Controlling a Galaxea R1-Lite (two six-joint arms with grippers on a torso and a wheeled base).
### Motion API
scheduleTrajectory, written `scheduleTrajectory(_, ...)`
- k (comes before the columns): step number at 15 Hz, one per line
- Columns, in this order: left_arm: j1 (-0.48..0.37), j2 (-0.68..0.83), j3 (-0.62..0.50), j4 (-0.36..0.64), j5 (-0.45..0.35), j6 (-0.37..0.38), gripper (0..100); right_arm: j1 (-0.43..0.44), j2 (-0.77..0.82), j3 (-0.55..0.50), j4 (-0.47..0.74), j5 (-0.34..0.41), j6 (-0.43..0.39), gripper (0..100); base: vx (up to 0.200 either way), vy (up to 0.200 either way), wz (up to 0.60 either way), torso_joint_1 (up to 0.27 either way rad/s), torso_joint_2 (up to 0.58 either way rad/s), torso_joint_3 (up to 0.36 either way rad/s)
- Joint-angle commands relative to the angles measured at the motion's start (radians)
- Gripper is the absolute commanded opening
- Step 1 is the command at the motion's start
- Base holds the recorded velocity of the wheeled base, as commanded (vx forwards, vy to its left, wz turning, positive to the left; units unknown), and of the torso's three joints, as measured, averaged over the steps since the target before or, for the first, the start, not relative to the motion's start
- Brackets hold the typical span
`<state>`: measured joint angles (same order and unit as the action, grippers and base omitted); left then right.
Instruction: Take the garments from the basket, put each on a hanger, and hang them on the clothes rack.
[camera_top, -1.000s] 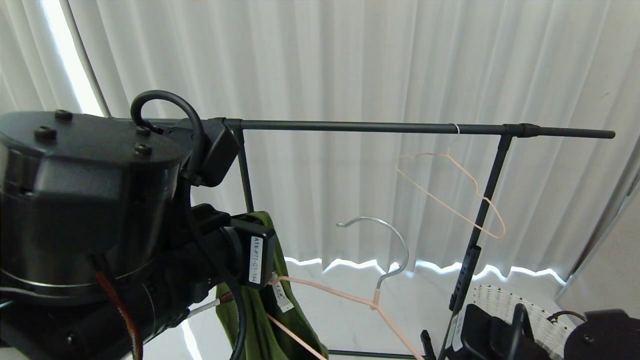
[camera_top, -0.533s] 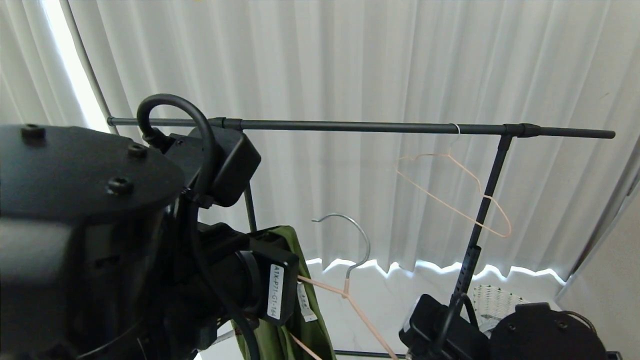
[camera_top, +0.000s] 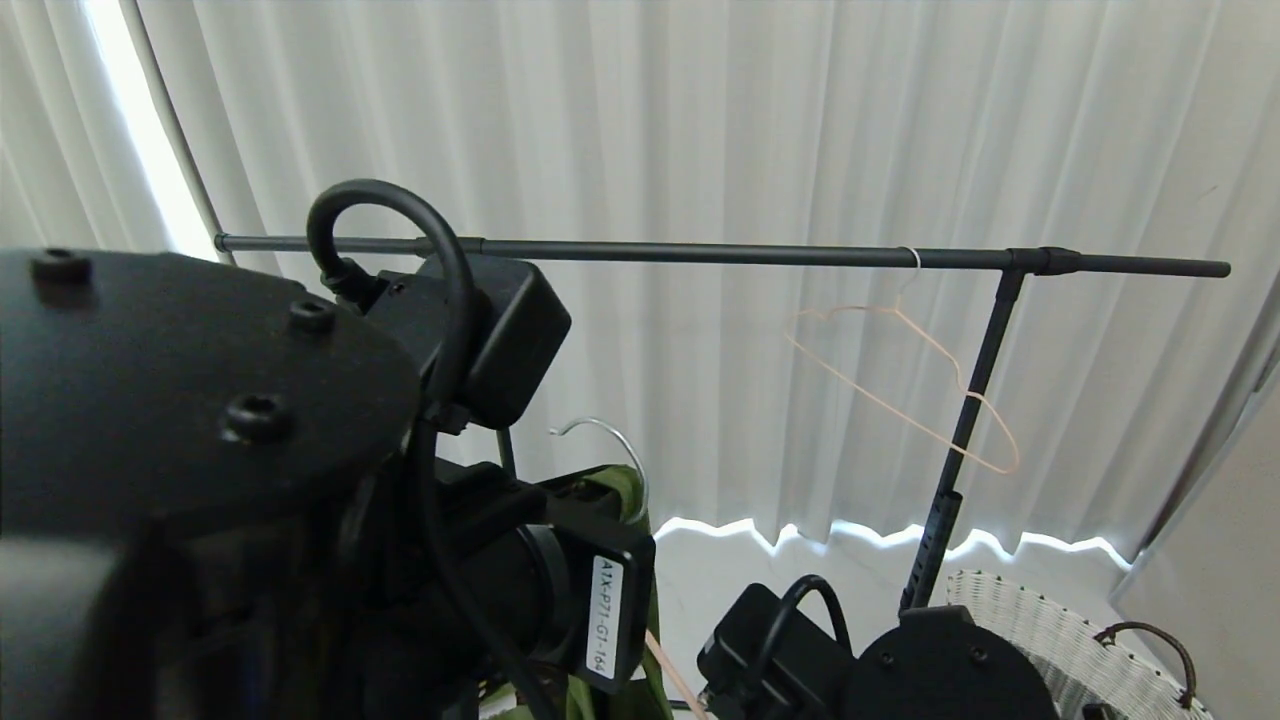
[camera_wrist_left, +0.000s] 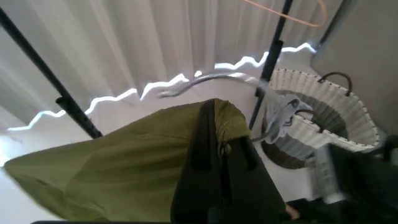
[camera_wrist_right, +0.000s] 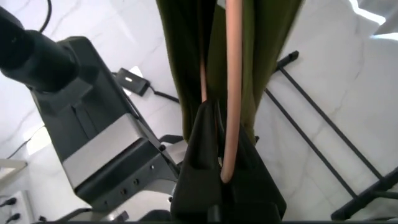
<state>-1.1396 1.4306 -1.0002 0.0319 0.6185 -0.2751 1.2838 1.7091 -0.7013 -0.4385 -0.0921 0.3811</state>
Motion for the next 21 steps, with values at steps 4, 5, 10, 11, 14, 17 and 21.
scheduleTrajectory(4, 0.009, -0.006, 0.018, 0.000, 0.053, 0.001, 0, 0.000, -0.033, -0.004, 0.003, -0.034, 0.091, 0, 0.000, 0.000, 0.00, 0.000, 0.00, 0.000)
scheduleTrajectory(5, 0.018, -0.007, 0.015, 0.000, 0.060, 0.001, 0, -0.003, -0.045, 0.000, 0.003, -0.034, 0.096, 0, 0.000, 0.000, 0.00, 0.000, 0.00, 0.000)
scheduleTrajectory(10, 0.023, -0.013, 0.017, 0.000, 0.063, 0.002, 0, -0.012, -0.112, 0.009, 0.001, -0.089, 0.094, 0, 0.000, 0.000, 0.00, 0.000, 0.00, 0.000)
scheduleTrajectory(11, 0.023, -0.015, 0.015, 0.000, 0.064, 0.002, 0, -0.012, -0.118, 0.009, 0.001, -0.097, 0.091, 0, 0.000, 0.000, 0.00, 0.000, 0.00, 0.000)
scheduleTrajectory(14, 0.020, -0.016, 0.015, 0.000, 0.084, 0.005, 0, -0.012, -0.138, 0.009, -0.002, -0.107, 0.088, 0, 0.000, 0.000, 0.00, 0.000, 0.00, 0.000)
scheduleTrajectory(17, 0.018, -0.035, 0.014, 0.000, 0.084, 0.011, 100, -0.011, -0.154, 0.009, -0.008, -0.109, 0.061, 0, 0.000, 0.000, 0.00, 0.000, 0.00, 0.000)
scheduleTrajectory(21, 0.006, -0.049, 0.014, 0.000, 0.083, 0.014, 100, -0.011, -0.149, 0.013, -0.120, -0.109, -0.021, 0, 0.000, 0.000, 0.00, 0.000, 0.00, 0.000)
